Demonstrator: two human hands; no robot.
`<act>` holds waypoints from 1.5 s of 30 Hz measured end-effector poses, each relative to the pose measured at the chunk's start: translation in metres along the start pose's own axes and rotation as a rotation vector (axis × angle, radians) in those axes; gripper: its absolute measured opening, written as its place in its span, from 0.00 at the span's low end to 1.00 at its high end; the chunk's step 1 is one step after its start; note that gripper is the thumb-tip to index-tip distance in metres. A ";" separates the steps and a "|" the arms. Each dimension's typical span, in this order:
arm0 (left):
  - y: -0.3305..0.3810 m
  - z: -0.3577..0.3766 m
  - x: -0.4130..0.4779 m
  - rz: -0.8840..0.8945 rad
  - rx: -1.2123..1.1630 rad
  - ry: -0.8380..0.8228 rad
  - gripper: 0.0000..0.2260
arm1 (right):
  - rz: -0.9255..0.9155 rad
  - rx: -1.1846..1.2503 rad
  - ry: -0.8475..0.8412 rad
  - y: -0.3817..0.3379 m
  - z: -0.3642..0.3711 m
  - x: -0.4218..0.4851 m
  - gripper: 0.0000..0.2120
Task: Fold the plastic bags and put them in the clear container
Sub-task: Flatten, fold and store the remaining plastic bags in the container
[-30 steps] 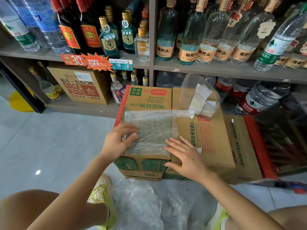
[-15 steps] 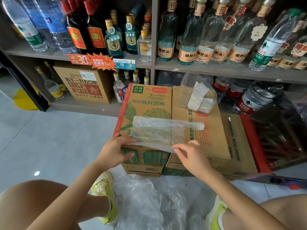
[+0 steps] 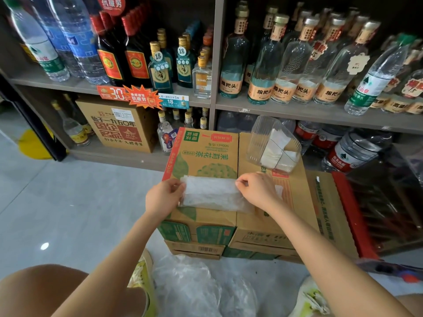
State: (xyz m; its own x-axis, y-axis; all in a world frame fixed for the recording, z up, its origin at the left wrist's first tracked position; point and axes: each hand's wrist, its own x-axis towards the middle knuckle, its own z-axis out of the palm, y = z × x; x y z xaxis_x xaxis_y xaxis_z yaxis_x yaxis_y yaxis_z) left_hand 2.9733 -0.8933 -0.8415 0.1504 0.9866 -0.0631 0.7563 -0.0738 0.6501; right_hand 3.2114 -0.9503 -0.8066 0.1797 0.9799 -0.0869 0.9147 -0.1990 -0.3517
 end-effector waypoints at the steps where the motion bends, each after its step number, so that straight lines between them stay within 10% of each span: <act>1: 0.002 0.001 0.001 -0.007 0.006 0.006 0.10 | 0.009 -0.002 -0.012 0.001 0.002 0.003 0.13; 5: 0.008 0.003 0.001 -0.010 0.094 0.092 0.11 | 0.029 0.010 -0.013 0.003 0.009 0.008 0.13; 9: 0.007 0.013 -0.005 0.366 0.305 0.402 0.13 | 0.030 0.023 -0.013 0.005 0.009 0.010 0.14; 14: 0.014 0.028 -0.004 0.709 0.356 0.151 0.19 | 0.012 -0.005 -0.025 0.005 0.009 0.015 0.15; 28: 0.009 0.052 0.000 0.551 0.430 -0.155 0.35 | -0.162 -0.231 0.257 -0.016 0.036 -0.009 0.19; 34: 0.011 0.051 0.000 0.505 0.522 -0.195 0.42 | -0.232 -0.271 -0.050 -0.020 0.070 -0.012 0.43; 45: 0.013 0.051 0.000 0.490 0.560 -0.208 0.40 | 0.130 -0.388 -0.084 0.089 0.033 -0.047 0.34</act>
State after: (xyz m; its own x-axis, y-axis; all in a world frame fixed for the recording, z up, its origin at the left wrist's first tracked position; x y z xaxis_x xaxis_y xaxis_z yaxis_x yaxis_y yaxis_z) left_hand 3.0157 -0.9016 -0.8716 0.6255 0.7790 -0.0440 0.7737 -0.6120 0.1636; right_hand 3.2725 -1.0148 -0.8642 0.2873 0.9390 -0.1891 0.9578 -0.2843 0.0436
